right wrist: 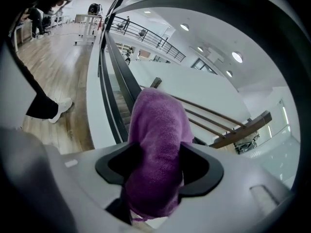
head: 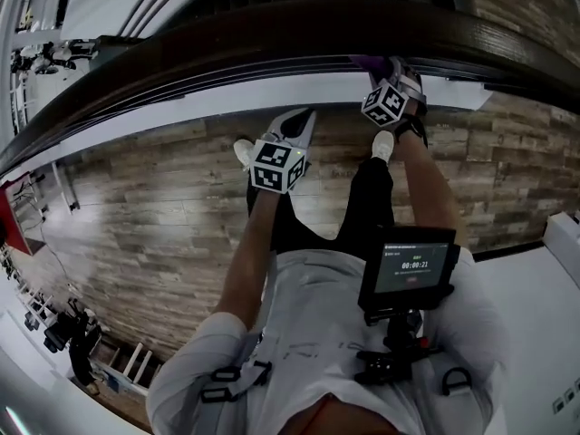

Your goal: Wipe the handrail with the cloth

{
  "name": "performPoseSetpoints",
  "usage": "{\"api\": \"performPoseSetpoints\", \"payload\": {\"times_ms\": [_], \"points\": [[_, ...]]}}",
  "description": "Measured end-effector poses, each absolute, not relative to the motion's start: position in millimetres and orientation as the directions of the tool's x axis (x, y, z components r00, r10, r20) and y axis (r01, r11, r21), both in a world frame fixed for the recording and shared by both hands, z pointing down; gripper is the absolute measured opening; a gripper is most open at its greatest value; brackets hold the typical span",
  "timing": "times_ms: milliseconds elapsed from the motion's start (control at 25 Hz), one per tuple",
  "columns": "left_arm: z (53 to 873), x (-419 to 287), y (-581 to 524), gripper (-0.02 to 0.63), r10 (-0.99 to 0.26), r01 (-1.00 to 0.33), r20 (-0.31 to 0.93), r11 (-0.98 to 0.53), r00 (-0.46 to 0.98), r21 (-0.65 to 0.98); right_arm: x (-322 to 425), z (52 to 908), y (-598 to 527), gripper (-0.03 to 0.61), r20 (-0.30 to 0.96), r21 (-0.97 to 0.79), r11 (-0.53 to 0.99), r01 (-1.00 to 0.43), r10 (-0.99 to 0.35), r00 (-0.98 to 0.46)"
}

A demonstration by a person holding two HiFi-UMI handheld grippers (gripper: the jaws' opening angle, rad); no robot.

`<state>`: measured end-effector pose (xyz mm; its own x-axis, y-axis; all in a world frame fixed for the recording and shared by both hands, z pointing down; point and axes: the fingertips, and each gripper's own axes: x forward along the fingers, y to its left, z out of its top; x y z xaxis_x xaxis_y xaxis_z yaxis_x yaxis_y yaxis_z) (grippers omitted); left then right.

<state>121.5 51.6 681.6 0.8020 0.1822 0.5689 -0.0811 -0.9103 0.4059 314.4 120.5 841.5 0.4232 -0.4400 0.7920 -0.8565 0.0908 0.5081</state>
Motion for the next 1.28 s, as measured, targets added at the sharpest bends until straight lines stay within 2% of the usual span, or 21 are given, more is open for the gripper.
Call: {"api": "performPoseSetpoints", "payload": {"times_ms": [280, 720, 920, 1080, 1280], "points": [[696, 203, 146, 0.0, 0.258, 0.001, 0.557, -0.908, 0.789, 0.419, 404, 849, 236, 0.252, 0.782, 0.534, 0.015, -0.845, -0.39, 0.487], [671, 244, 166, 0.0, 0.355, 0.125, 0.507, -0.893, 0.785, 0.432, 477, 821, 289, 0.253, 0.765, 0.586, -0.056, -0.809, -0.293, 0.574], [679, 287, 212, 0.0, 0.388, 0.172, 0.498, -0.889, 0.776, 0.424, 534, 834, 369, 0.252, 0.749, 0.622, -0.087, -0.778, -0.223, 0.624], [692, 308, 234, 0.0, 0.394, 0.184, 0.509, -0.892, 0.765, 0.413, 574, 841, 417, 0.252, 0.743, 0.636, -0.131, -0.76, -0.16, 0.649], [689, 313, 242, 0.0, 0.394, 0.182, 0.509, -0.891, 0.765, 0.417, 590, 836, 441, 0.245, 0.754, 0.637, -0.125, -0.76, -0.102, 0.649]]}}
